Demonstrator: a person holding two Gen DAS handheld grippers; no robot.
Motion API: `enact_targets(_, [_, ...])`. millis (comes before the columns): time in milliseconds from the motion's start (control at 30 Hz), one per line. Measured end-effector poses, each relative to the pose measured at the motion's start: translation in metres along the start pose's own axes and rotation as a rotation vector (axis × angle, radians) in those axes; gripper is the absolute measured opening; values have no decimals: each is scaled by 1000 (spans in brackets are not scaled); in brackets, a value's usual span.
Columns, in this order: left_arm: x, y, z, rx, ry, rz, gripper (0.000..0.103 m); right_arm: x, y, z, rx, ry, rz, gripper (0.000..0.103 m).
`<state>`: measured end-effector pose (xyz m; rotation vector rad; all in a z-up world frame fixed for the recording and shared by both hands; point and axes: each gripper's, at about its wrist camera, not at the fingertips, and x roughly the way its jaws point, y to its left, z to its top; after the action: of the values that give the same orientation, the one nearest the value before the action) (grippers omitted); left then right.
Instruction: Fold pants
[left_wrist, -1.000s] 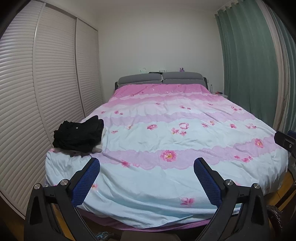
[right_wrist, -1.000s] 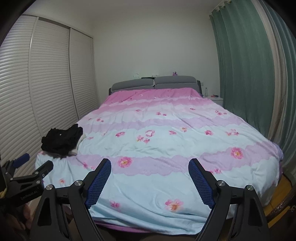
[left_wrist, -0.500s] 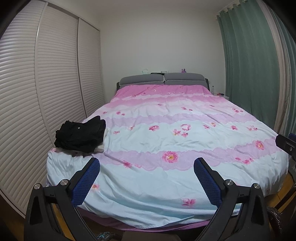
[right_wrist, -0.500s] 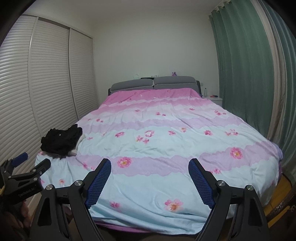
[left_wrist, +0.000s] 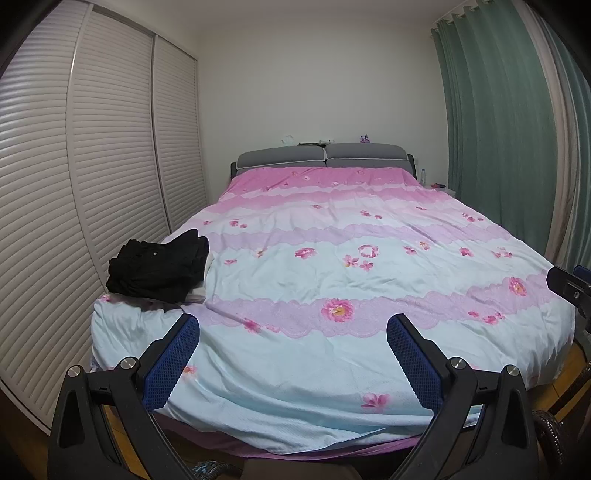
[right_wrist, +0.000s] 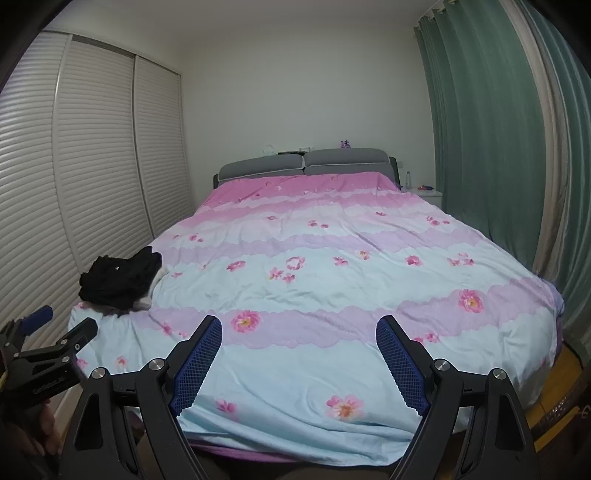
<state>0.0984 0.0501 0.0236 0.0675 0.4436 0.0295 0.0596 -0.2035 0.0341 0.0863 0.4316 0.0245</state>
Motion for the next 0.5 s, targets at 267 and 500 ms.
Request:
enact_targets(267, [0,0,0,-1,1,-2,103,0,-1,1,-2,-2,1,86])
enact_targets(500, [0,0,0,0,2,-3,103,0,-1,0,-3,-5,-1,86])
